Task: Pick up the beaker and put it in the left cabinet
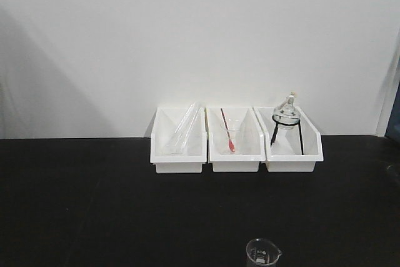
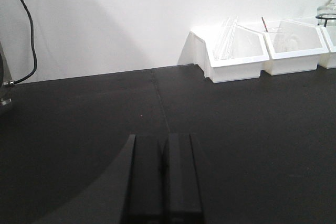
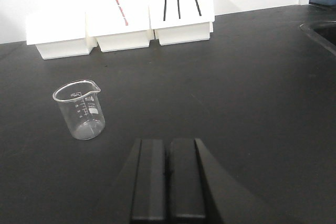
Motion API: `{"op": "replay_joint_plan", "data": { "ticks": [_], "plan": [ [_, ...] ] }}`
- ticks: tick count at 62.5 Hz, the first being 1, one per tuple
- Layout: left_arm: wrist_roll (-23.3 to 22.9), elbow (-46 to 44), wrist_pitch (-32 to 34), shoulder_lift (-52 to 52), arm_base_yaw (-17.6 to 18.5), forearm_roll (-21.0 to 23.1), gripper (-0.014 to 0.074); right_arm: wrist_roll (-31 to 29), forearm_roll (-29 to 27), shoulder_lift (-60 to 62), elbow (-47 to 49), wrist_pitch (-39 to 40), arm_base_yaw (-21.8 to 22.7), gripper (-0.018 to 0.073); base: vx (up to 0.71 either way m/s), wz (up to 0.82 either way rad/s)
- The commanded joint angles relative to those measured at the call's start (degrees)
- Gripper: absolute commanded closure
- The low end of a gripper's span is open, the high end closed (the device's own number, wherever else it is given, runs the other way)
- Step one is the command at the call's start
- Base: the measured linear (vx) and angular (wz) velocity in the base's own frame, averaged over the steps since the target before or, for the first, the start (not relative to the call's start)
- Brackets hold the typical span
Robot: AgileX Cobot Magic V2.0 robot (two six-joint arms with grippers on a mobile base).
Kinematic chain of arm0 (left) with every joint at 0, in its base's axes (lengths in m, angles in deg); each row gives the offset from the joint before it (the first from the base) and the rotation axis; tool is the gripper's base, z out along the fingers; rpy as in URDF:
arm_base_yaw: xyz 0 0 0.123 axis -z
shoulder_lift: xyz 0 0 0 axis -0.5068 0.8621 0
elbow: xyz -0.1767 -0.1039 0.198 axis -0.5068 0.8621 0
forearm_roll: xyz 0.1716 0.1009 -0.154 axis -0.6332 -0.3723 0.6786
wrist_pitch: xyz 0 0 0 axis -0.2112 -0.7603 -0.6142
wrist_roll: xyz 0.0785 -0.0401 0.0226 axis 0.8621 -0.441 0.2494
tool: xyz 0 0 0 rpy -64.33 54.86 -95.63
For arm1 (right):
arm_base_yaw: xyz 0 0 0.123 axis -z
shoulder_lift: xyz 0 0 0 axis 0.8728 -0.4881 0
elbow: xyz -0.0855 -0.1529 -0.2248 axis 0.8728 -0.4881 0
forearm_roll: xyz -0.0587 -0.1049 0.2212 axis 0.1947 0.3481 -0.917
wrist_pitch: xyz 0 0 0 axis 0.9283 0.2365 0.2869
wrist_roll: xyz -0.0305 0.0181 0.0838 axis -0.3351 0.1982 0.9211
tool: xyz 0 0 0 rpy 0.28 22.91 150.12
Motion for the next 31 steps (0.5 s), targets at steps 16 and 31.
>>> {"op": "replay_joint_plan", "data": {
  "ticks": [16, 31],
  "plan": [
    [-0.3, 0.8, 5.2, -1.2, 0.4, 0.2, 0.0604, -0.1, 0.5, 0.8, -0.2, 6.5, 0.2, 0.056, 0.0, 0.0],
    [-0.3, 0.8, 5.2, -1.2, 0.4, 0.2, 0.0604, -0.1, 0.5, 0.8, -0.2, 7.4, 0.2, 0.056, 0.0, 0.0]
  ]
}}
